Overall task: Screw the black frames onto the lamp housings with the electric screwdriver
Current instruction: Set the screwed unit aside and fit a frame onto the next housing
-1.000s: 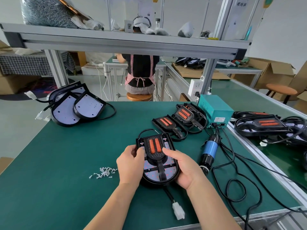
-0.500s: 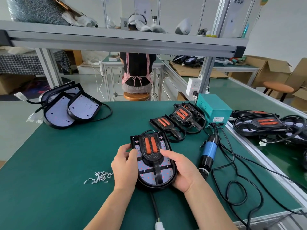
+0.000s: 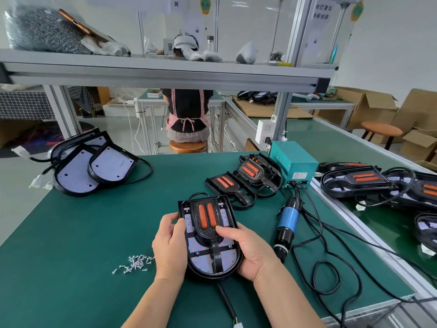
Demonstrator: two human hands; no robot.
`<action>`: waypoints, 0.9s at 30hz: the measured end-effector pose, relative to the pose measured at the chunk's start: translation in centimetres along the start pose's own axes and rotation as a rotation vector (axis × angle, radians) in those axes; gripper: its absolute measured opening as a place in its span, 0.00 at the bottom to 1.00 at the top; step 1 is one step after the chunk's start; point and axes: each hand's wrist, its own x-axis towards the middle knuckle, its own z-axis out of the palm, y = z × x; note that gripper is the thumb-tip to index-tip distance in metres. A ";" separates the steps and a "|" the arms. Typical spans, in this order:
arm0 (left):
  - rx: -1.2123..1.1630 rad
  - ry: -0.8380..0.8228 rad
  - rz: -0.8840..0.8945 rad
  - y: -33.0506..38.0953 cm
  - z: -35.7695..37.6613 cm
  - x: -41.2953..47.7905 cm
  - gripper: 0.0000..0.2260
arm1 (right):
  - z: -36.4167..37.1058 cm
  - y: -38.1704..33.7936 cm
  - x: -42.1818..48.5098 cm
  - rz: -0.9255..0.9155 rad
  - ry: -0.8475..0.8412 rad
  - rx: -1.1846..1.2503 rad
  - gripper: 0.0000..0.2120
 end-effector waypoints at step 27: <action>0.268 -0.074 0.015 -0.9 0.6 0.0 0.11 | -7.1 -13.5 -6.0 -0.538 0.262 0.328 0.17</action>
